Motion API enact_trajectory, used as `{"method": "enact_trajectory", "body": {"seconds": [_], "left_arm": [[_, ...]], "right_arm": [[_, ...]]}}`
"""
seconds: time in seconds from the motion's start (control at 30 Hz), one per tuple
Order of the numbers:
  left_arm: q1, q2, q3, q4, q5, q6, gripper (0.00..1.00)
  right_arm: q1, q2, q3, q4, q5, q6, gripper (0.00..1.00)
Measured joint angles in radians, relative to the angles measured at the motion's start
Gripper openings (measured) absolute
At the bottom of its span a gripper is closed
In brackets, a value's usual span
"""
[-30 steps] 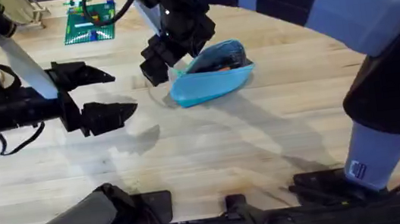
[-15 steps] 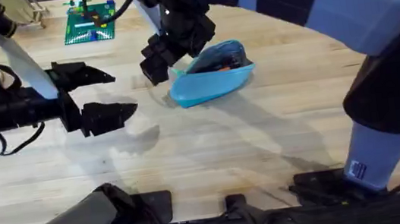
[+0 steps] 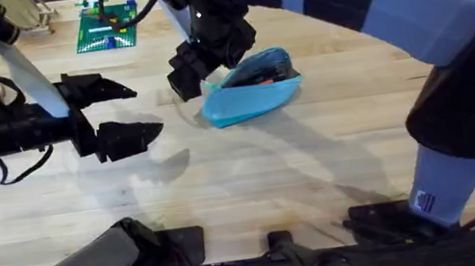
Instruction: Unzip the bag, pick up the pens from the table one at a time and place them inside, then zip the bag closed.
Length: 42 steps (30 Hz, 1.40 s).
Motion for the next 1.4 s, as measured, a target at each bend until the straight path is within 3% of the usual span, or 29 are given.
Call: {"method": "enact_trajectory", "body": {"seconds": [0.93, 1.4], "left_arm": [[0.000, 0.000, 0.000, 0.000, 0.000, 0.000, 0.993], [0.000, 0.000, 0.000, 0.000, -0.002, 0.000, 0.993]], "right_arm": [[0.029, 0.023, 0.002, -0.009, 0.021, 0.015, 0.838], [0.031, 0.023, 0.002, 0.022, -0.043, 0.015, 0.835]]}}
